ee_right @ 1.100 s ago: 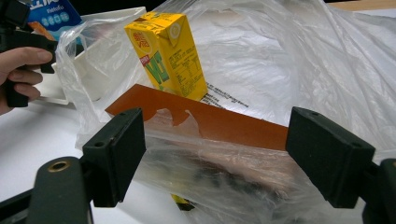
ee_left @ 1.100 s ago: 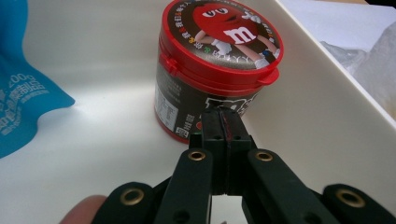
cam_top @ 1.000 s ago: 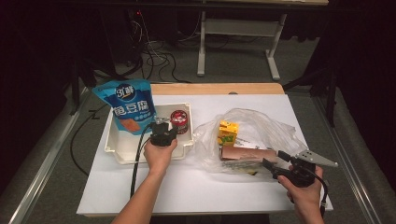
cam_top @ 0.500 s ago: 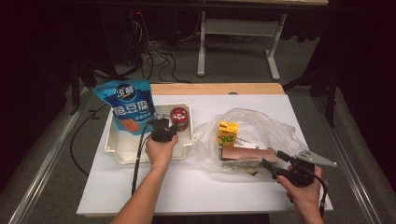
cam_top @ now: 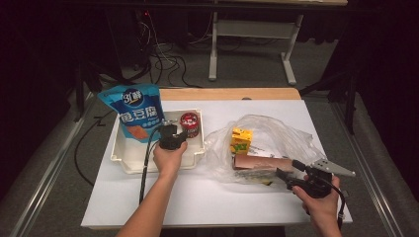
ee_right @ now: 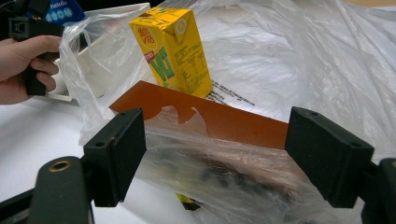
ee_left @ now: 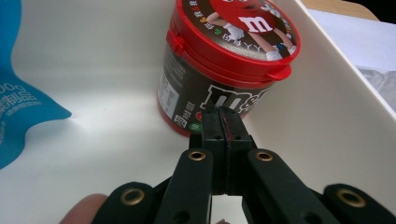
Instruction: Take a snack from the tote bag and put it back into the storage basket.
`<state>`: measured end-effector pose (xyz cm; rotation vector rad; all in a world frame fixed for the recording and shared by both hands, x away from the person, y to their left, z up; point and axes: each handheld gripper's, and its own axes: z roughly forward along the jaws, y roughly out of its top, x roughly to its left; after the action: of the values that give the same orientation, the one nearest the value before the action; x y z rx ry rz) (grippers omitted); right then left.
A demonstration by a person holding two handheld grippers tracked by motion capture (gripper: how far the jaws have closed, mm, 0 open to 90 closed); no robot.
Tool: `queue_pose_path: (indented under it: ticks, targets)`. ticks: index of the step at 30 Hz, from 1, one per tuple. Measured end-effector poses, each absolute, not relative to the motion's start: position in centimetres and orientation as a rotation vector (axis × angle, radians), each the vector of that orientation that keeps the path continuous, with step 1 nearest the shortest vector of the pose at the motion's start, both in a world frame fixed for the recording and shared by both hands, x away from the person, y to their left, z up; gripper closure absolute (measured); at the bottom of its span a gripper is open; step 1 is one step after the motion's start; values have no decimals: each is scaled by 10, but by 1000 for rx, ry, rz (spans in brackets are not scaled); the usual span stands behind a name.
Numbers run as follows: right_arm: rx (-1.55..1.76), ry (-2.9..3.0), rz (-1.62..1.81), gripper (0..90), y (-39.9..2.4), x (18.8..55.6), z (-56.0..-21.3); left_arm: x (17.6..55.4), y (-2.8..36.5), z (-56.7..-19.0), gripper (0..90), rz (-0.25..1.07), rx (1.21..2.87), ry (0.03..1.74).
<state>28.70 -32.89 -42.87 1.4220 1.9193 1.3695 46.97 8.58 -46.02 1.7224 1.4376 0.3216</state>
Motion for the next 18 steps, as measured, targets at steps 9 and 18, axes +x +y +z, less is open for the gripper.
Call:
queue_pose_path:
  ticks: [9, 18]
  targets:
    - [1431, 1918, 1366, 209, -329, 286, -429, 465, 85, -457, 834, 327, 1733, 1403]
    - [1386, 1937, 1322, 212, -317, 284, -424, 440, 88, -443, 617, 383, 1758, 1309]
